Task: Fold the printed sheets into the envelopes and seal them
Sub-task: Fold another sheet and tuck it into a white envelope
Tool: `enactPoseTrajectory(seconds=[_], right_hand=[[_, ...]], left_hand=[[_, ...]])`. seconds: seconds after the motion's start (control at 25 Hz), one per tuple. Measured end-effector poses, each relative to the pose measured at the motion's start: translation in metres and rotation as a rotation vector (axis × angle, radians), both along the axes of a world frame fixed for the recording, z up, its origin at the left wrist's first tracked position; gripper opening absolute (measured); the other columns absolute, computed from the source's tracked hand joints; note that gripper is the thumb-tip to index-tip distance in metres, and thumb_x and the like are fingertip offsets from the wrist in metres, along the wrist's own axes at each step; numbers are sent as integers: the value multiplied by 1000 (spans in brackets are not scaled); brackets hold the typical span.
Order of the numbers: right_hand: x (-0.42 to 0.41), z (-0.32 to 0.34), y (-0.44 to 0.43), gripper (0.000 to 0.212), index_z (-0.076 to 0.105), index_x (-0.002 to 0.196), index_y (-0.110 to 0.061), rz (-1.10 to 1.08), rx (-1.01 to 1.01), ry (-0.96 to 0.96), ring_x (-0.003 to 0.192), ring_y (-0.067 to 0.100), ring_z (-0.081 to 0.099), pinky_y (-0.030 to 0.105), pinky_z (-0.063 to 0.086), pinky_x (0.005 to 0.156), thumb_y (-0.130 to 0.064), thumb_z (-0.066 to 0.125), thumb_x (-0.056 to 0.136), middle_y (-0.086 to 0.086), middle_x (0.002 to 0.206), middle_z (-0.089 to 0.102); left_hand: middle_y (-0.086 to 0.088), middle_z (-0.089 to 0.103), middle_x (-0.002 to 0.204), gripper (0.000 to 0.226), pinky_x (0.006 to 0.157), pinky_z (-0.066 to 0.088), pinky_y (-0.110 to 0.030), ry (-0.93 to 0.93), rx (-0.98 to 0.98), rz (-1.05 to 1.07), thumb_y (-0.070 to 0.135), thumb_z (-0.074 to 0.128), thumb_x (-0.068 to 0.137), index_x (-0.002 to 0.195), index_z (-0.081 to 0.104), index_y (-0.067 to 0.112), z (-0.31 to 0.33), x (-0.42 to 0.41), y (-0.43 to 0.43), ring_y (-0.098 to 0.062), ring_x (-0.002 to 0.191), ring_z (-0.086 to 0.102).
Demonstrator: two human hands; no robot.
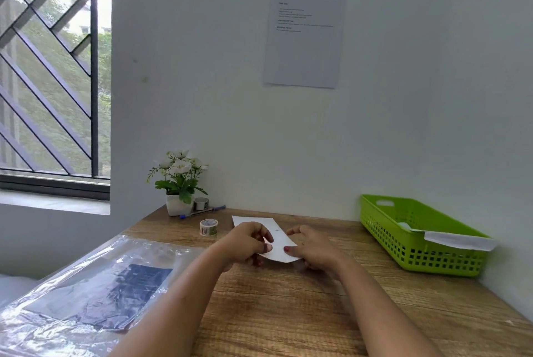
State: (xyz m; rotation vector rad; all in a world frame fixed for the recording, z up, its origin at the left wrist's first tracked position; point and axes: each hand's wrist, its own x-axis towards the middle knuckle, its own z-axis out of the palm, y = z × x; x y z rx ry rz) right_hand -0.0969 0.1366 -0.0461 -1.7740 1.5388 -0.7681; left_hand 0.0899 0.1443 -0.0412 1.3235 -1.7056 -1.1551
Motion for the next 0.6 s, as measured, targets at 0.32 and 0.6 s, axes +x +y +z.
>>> enactPoseTrajectory(seconds=[0.32, 0.6], right_hand=[[8, 11, 2, 18, 62, 109, -15, -86, -160, -407, 43, 9, 37, 22, 29, 42, -11, 61, 91, 1, 66, 52], [16, 15, 6, 13, 67, 103, -22, -61, -162, -510, 47, 6, 46, 19, 38, 45, -18, 61, 92, 3, 80, 60]], left_hand=[[1, 36, 134, 49, 105, 34, -40, -567, -470, 134, 44, 72, 75, 120, 52, 38, -5, -2, -4, -25, 127, 33], [9, 38, 145, 44, 112, 19, -52, -980, -888, 282, 37, 41, 94, 138, 38, 36, -3, -13, 2, -17, 135, 29]])
